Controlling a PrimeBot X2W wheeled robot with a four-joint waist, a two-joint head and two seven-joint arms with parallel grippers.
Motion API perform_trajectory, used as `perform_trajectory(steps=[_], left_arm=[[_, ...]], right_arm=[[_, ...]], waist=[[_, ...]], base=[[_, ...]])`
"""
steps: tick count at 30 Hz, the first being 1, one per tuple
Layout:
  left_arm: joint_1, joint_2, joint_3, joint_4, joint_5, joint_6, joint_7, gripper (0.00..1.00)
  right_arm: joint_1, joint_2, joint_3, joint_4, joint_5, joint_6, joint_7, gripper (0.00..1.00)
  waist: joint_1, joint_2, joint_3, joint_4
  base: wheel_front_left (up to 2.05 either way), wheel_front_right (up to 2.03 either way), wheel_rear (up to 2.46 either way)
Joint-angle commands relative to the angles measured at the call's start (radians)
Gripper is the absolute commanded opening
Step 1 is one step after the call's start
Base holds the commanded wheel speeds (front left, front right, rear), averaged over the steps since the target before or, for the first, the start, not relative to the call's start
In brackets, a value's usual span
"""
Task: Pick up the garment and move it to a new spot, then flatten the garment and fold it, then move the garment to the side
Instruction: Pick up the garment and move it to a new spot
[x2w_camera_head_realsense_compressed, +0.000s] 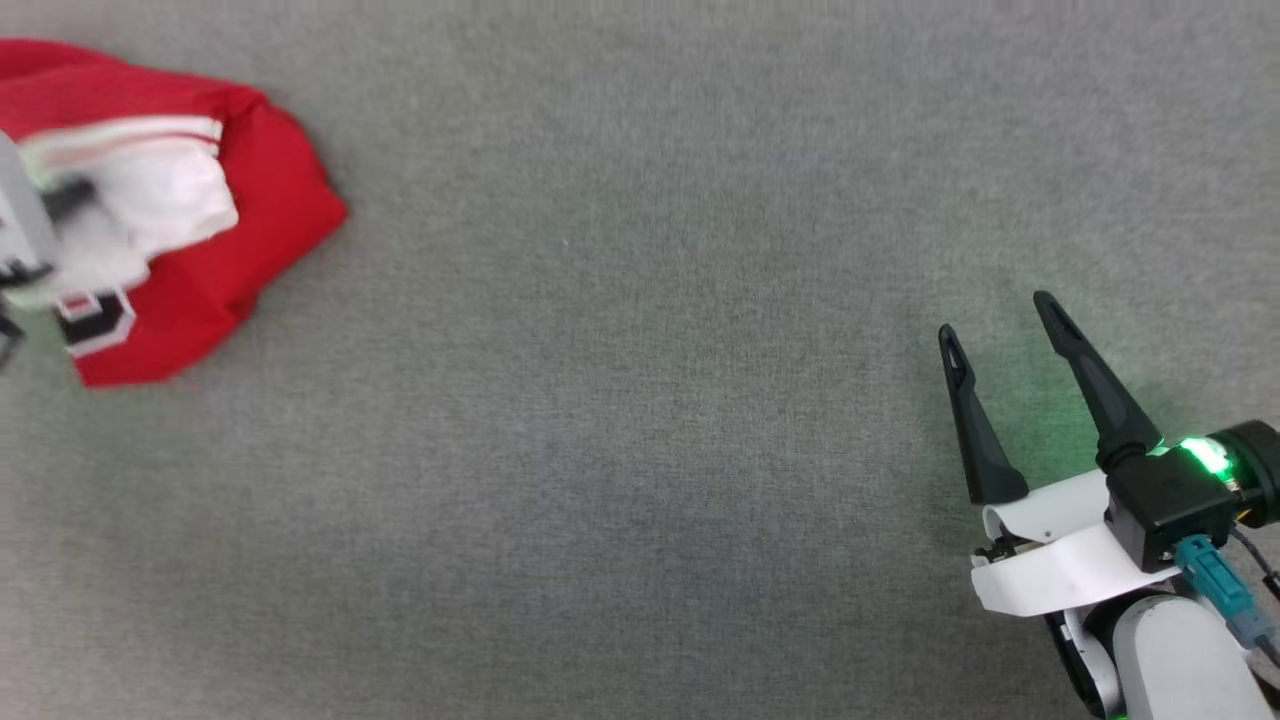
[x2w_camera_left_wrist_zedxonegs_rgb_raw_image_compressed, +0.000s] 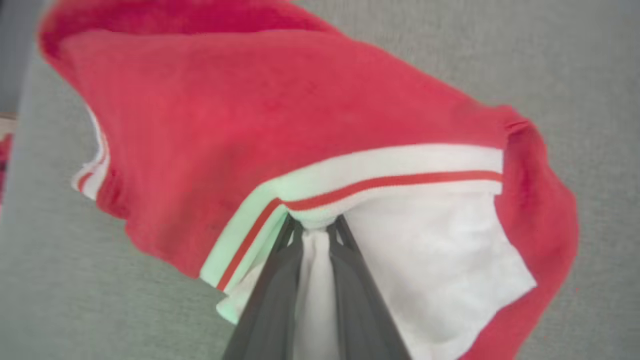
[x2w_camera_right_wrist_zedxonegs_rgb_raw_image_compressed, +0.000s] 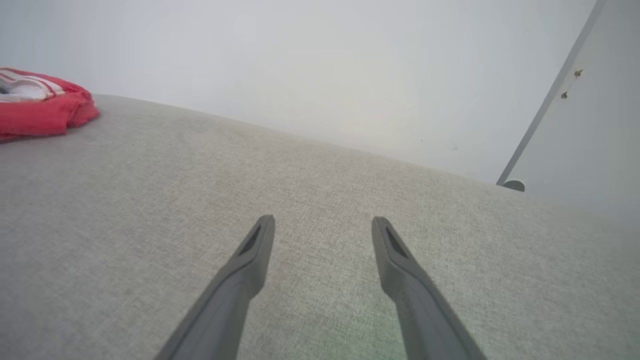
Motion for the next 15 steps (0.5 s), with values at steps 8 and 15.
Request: perform_trajectory(steps=[8, 15], left_arm=[[-0.070, 0.042, -0.030, -0.093, 0.062, 0.002, -0.122, 0.00], [-0.074, 0.010, -0.064, -0.204, 0.074, 0.002, -0.118, 0.00]], right_arm=[[0.028, 0.027, -0.011, 0.069, 0.015, 0.000, -0.032, 1.00], [0.041, 0.037, -0.041, 0.117, 0.015, 0.000, -0.044, 1.00]], waist=[[0.0000, 0.0000, -0.168, 0.026], [0.0000, 0.0000, -0.258, 0.041]], base=[[0.00, 0.00, 0.00], [0.00, 0.00, 0.00]])
